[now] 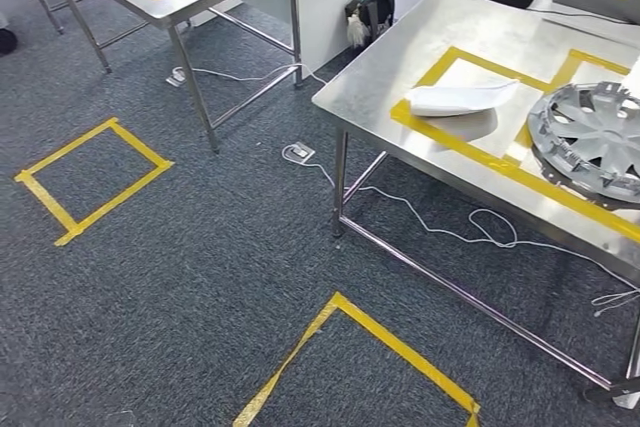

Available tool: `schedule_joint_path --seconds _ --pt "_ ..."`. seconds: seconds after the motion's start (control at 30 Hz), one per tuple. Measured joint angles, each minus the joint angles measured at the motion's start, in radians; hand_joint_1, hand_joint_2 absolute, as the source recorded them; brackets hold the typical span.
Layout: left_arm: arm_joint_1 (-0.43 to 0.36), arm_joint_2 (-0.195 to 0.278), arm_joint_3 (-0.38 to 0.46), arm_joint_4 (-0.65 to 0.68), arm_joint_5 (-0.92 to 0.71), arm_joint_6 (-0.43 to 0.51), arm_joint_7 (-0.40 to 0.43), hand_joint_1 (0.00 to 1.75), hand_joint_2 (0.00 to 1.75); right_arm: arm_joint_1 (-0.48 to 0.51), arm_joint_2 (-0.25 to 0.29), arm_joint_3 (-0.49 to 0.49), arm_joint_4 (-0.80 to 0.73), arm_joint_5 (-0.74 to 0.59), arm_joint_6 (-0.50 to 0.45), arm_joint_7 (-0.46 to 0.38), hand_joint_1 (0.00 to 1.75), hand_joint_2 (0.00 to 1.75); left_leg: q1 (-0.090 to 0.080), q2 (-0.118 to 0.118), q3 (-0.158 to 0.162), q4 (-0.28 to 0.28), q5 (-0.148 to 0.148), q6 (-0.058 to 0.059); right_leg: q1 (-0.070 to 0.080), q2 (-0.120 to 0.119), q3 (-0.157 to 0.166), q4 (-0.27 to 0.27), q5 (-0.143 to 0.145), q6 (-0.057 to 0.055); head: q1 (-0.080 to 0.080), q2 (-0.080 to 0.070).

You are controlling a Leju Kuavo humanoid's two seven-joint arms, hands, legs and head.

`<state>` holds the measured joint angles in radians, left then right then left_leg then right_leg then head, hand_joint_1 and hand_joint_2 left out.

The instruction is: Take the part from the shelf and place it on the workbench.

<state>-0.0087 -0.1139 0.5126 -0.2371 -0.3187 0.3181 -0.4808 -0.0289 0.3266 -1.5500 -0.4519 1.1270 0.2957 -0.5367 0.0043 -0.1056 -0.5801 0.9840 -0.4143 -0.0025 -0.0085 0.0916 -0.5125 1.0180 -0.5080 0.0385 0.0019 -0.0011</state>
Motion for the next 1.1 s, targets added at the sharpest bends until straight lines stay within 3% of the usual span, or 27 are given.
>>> schedule_joint_path --seconds 0.03,0.1,0.17,0.23,0.3,0.33,0.37,0.4,0.47,0.53,0.6,0.67,0.73,0.8,0.83,0.87,0.9,0.97,1.0,1.03,1.1 --pt "0.000 -0.004 -0.003 0.001 -0.011 0.003 0.010 0.00 0.00 -0.001 0.003 0.000 -0.007 -0.024 0.029 -0.012 0.00 0.00 0.001 -0.011 -0.005 0.000 0.004 -0.006 0.000 0.012 0.003 -0.014 -0.001 -0.002 0.000 0.000" --pt "0.003 -0.007 -0.011 0.003 -0.032 0.006 0.030 0.00 0.00 -0.004 0.008 -0.001 -0.023 -0.060 0.084 -0.044 0.00 0.00 0.006 -0.029 -0.015 -0.003 0.012 -0.020 0.002 -0.010 0.007 -0.018 0.005 -0.011 -0.001 0.000" --pt "0.007 -0.010 -0.019 0.006 -0.053 0.008 0.043 0.00 0.00 -0.007 0.012 0.001 -0.043 -0.091 0.114 -0.085 0.00 0.00 0.005 0.008 -0.034 0.028 -0.009 -0.029 0.001 -0.038 0.011 -0.025 0.016 -0.023 -0.005 0.000" --pt "0.005 -0.012 -0.029 0.007 -0.077 0.005 0.046 0.00 0.00 0.010 0.014 0.031 -0.085 -0.186 0.077 -0.124 0.00 0.00 0.002 0.069 -0.086 0.137 -0.076 -0.036 0.002 -0.072 0.010 -0.028 0.021 -0.029 -0.010 0.000" --pt "0.002 -0.011 -0.041 0.007 -0.105 -0.008 0.046 0.00 0.00 0.056 0.018 0.134 -0.154 -0.343 -0.014 -0.133 0.00 0.00 0.003 0.090 -0.140 0.262 -0.132 -0.042 0.003 -0.114 0.009 -0.028 0.019 -0.030 -0.010 0.000" --pt "0.003 -0.010 -0.046 0.007 -0.116 -0.015 0.046 0.00 0.00 0.085 0.020 0.214 -0.192 -0.403 -0.052 -0.125 0.00 0.00 0.005 0.094 -0.146 0.284 -0.134 -0.044 0.003 -0.132 0.008 -0.028 0.019 -0.030 -0.010 0.000" --pt "0.006 -0.008 -0.050 0.007 -0.124 -0.021 0.046 0.00 0.00 0.109 0.020 0.305 -0.228 -0.441 -0.078 -0.114 0.00 0.00 0.007 0.098 -0.132 0.266 -0.117 -0.045 0.003 -0.144 0.006 -0.028 0.019 -0.030 -0.010 0.000" --pt "0.008 -0.005 -0.053 0.007 -0.130 -0.025 0.046 0.00 0.00 0.126 0.020 0.395 -0.255 -0.463 -0.094 -0.106 0.00 0.00 0.010 0.107 -0.097 0.211 -0.087 -0.046 0.003 -0.153 0.006 -0.028 0.018 -0.029 -0.010 0.000" --pt "0.003 -0.001 -0.059 0.007 -0.141 -0.028 0.044 0.00 0.00 0.139 0.022 0.543 -0.287 -0.490 -0.116 -0.102 0.00 0.00 0.009 0.150 -0.013 0.071 -0.036 -0.042 0.006 -0.164 0.005 -0.026 0.016 -0.021 -0.013 0.000" --pt "-0.007 0.000 -0.066 0.007 -0.152 -0.030 0.043 0.00 0.00 0.144 0.023 0.630 -0.294 -0.496 -0.133 -0.115 0.00 0.00 0.002 0.171 0.026 -0.001 -0.022 -0.029 0.010 -0.182 0.006 -0.025 0.010 -0.009 -0.013 0.000" --pt "-0.010 0.000 -0.070 0.007 -0.164 -0.033 0.043 0.00 0.00 0.146 0.024 0.681 -0.294 -0.484 -0.137 -0.136 0.00 0.00 -0.002 0.149 0.024 -0.007 -0.021 -0.013 0.008 -0.199 0.013 -0.027 0.006 0.003 -0.011 0.000" --pt "-0.008 0.001 -0.072 0.007 -0.177 -0.038 0.044 0.00 0.00 0.145 0.022 0.710 -0.293 -0.469 -0.131 -0.151 0.00 0.00 0.001 0.128 0.022 -0.009 -0.016 0.001 0.004 -0.169 0.008 -0.001 -0.017 0.015 -0.009 0.000" --pt "-0.011 0.003 -0.074 0.007 -0.187 -0.042 0.045 0.00 0.00 0.146 0.016 0.723 -0.288 -0.457 -0.131 -0.158 0.00 0.00 0.003 0.107 0.018 -0.010 -0.011 0.010 0.002 -0.116 -0.041 0.105 -0.079 0.021 -0.005 0.000" --pt "-0.018 0.003 -0.078 0.007 -0.194 -0.045 0.046 0.00 0.00 0.148 0.009 0.727 -0.279 -0.452 -0.132 -0.160 0.00 0.00 0.002 0.081 0.014 -0.010 -0.009 0.014 0.002 -0.096 -0.108 0.241 -0.134 0.021 -0.003 0.000" --pt "-0.019 0.003 -0.079 0.007 -0.197 -0.046 0.046 0.00 0.00 0.148 0.007 0.728 -0.275 -0.456 -0.129 -0.160 0.00 0.00 0.001 0.066 0.014 -0.010 -0.009 0.014 0.002 -0.094 -0.128 0.274 -0.137 0.020 -0.002 0.000" --pt "-0.019 0.003 -0.080 0.007 -0.199 -0.046 0.047 0.00 0.00 0.148 0.005 0.728 -0.271 -0.464 -0.122 -0.160 0.00 0.00 0.001 0.052 0.014 -0.010 -0.008 0.014 0.002 -0.092 -0.130 0.266 -0.118 0.018 -0.002 0.000" --pt "-0.020 0.003 -0.081 0.007 -0.201 -0.046 0.047 0.00 0.00 0.148 0.003 0.728 -0.269 -0.473 -0.113 -0.160 0.00 0.00 0.002 0.038 0.015 -0.009 -0.007 0.013 0.000 -0.087 -0.113 0.220 -0.083 0.017 -0.002 0.000" --pt "-0.022 0.002 -0.083 0.007 -0.202 -0.046 0.047 0.00 0.00 0.146 0.001 0.728 -0.264 -0.488 -0.099 -0.161 0.00 0.00 0.002 0.010 0.015 -0.006 -0.007 0.007 -0.006 -0.049 -0.054 0.078 -0.012 0.016 -0.002 0.000" --pt "-0.023 0.002 -0.084 0.007 -0.202 -0.046 0.047 0.00 0.00 0.145 0.000 0.727 -0.262 -0.491 -0.096 -0.161 0.00 0.00 0.001 -0.002 0.012 -0.005 -0.006 0.001 -0.008 -0.031 -0.032 0.026 0.007 0.015 -0.003 0.000" --pt "-0.024 0.002 -0.084 0.007 -0.202 -0.046 0.047 0.00 0.00 0.143 -0.001 0.727 -0.260 -0.493 -0.094 -0.161 0.00 0.00 0.002 -0.012 0.009 -0.004 -0.004 -0.005 -0.009 -0.017 -0.021 -0.001 0.015 0.012 -0.003 0.000" --pt "-0.022 0.002 -0.085 0.008 -0.202 -0.046 0.047 0.00 0.00 0.141 -0.002 0.727 -0.258 -0.495 -0.093 -0.161 0.00 0.00 0.005 -0.032 0.002 -0.006 0.002 -0.018 -0.005 -0.027 -0.017 -0.007 0.017 0.000 -0.004 0.000"
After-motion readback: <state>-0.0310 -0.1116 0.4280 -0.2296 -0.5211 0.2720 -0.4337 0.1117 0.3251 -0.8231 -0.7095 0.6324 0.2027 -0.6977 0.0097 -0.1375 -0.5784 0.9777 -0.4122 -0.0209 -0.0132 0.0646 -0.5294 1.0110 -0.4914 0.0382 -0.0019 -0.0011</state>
